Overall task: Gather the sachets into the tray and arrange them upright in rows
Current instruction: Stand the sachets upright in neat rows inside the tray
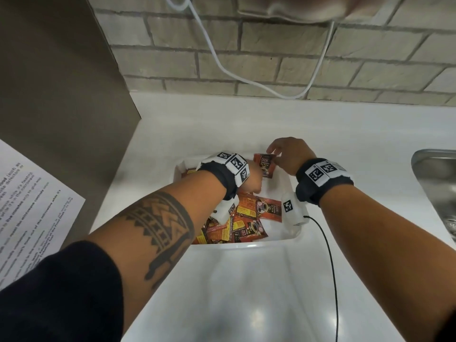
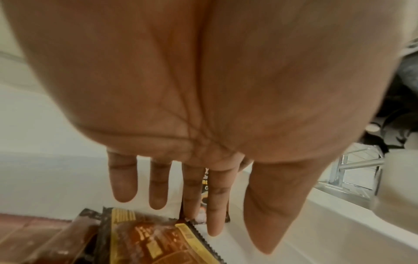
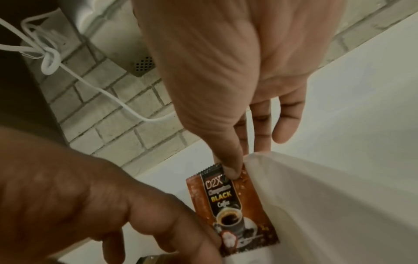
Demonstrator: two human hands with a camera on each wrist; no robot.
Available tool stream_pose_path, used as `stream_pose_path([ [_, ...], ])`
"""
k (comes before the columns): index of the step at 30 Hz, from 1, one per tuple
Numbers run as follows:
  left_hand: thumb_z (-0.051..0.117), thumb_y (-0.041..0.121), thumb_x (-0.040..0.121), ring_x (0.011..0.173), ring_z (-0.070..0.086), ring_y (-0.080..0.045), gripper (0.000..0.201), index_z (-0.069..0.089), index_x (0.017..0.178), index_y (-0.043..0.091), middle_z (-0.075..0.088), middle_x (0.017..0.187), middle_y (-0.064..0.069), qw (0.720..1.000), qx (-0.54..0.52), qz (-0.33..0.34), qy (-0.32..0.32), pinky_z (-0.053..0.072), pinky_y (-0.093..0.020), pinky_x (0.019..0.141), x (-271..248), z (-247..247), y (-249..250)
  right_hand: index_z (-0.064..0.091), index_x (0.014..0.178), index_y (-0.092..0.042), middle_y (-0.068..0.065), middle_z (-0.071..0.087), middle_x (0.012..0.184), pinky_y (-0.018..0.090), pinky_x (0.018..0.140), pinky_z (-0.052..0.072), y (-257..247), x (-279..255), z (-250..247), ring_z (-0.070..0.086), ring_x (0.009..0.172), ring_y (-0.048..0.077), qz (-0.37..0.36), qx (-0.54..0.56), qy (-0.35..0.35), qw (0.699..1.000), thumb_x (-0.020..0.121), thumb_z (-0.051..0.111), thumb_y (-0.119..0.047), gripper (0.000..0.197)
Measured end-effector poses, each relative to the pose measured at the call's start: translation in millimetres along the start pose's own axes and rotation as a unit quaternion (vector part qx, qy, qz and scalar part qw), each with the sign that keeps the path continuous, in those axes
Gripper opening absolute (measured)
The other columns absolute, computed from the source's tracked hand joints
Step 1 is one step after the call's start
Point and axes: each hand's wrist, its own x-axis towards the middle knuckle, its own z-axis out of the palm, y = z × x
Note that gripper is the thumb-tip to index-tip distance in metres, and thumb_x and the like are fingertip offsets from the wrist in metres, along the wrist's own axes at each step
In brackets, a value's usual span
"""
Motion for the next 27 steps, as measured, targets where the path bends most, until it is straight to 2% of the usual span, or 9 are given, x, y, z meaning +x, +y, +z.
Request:
stream_pose_path([
  [4, 0.048, 0.031, 0.104, 0.099, 0.046, -0.019, 0.042, 0.058, 0.136, 0.006, 0.06, 0.134, -0.009, 1.0, -0.012, 0.006, 0.011, 0.038, -0.028, 0.081, -4, 0, -3, 0.065, 0.117, -0.022, 0.0, 0.067, 0.116, 0.028, 0.085, 0.046, 7, -2, -4, 0.058, 0.098, 0.016, 0.003, 0.033, 0.013, 0.999, 0.092, 0.068, -0.021, 0.025],
  [6, 0.049, 0.028, 0.102, 0.096, 0.045, -0.02, 0.031, 0.062, 0.119, 0.005, 0.056, 0.115, -0.007, 0.999, -0.033, 0.007, 0.031, 0.04, -0.027, 0.074, -8, -1, -7, 0.064, 0.12, -0.02, -0.001, 0.065, 0.114, 0.025, 0.083, 0.04, 8, -8, -11, 0.054, 0.095, 0.013, 0.004, 0.052, 0.035, 0.998, 0.092, 0.069, -0.026, 0.028],
  [8, 0.05, 0.024, 0.101, 0.094, 0.046, -0.021, 0.02, 0.061, 0.109, 0.009, 0.056, 0.111, -0.008, 0.998, -0.036, 0.02, 0.048, 0.04, -0.025, 0.07, -13, -2, -8, 0.066, 0.116, -0.019, -0.002, 0.065, 0.11, 0.024, 0.082, 0.039, 3, -22, -20, 0.055, 0.095, 0.013, 0.001, 0.055, 0.042, 0.998, 0.093, 0.068, -0.028, 0.025],
  [11, 0.053, 0.024, 0.101, 0.097, 0.052, -0.021, 0.034, 0.064, 0.128, 0.006, 0.064, 0.127, -0.011, 0.999, -0.008, 0.038, 0.032, 0.047, -0.03, 0.083, -18, 5, -1, 0.071, 0.109, -0.015, -0.002, 0.067, 0.099, 0.025, 0.075, 0.043, -18, -51, -25, 0.059, 0.091, 0.016, -0.023, -0.026, -0.053, 0.998, 0.096, 0.062, -0.026, 0.019],
  [15, 0.057, 0.021, 0.099, 0.082, 0.052, -0.017, 0.03, 0.065, 0.123, 0.006, 0.064, 0.098, -0.004, 0.998, 0.06, 0.015, 0.021, 0.034, -0.02, 0.053, -22, 19, 13, 0.067, 0.121, -0.011, 0.004, 0.069, 0.111, 0.032, 0.092, 0.052, -33, -78, 10, 0.064, 0.101, 0.02, -0.059, -0.123, -0.182, 0.974, 0.093, 0.067, -0.028, 0.033],
  [20, 0.065, 0.029, 0.095, 0.084, 0.059, -0.018, 0.039, 0.061, 0.13, 0.01, 0.063, 0.116, -0.005, 0.998, 0.06, -0.021, 0.003, 0.045, -0.024, 0.067, -23, 22, 20, 0.062, 0.12, -0.008, 0.01, 0.067, 0.116, 0.029, 0.086, 0.051, -37, -81, 40, 0.065, 0.103, 0.024, -0.042, -0.139, -0.164, 0.976, 0.092, 0.066, -0.017, 0.03],
  [22, 0.07, 0.031, 0.091, 0.11, 0.061, -0.025, 0.053, 0.054, 0.138, 0.01, 0.057, 0.132, -0.01, 0.998, 0.023, -0.036, 0.036, 0.049, -0.032, 0.084, -24, 24, 17, 0.059, 0.123, -0.008, 0.009, 0.067, 0.116, 0.03, 0.088, 0.053, -38, -82, 41, 0.065, 0.104, 0.024, -0.035, -0.149, -0.167, 0.974, 0.09, 0.069, -0.017, 0.035],
  [24, 0.072, 0.035, 0.089, 0.13, 0.048, -0.031, 0.064, 0.048, 0.144, 0.013, 0.044, 0.146, -0.014, 0.997, 0.003, -0.048, 0.067, 0.044, -0.039, 0.099, -26, 23, 15, 0.059, 0.123, -0.009, 0.008, 0.067, 0.115, 0.029, 0.087, 0.052, -38, -82, 41, 0.065, 0.104, 0.024, -0.025, -0.151, -0.174, 0.973, 0.091, 0.068, -0.015, 0.034],
  [27, 0.071, 0.036, 0.091, 0.134, 0.041, -0.031, 0.068, 0.041, 0.148, 0.015, 0.036, 0.148, -0.014, 0.995, 0.03, -0.067, 0.071, 0.041, -0.036, 0.102, -27, 23, 16, 0.064, 0.12, -0.009, 0.008, 0.068, 0.116, 0.028, 0.09, 0.05, -39, -81, 38, 0.064, 0.106, 0.023, -0.016, -0.158, -0.201, 0.967, 0.093, 0.068, -0.017, 0.029],
])
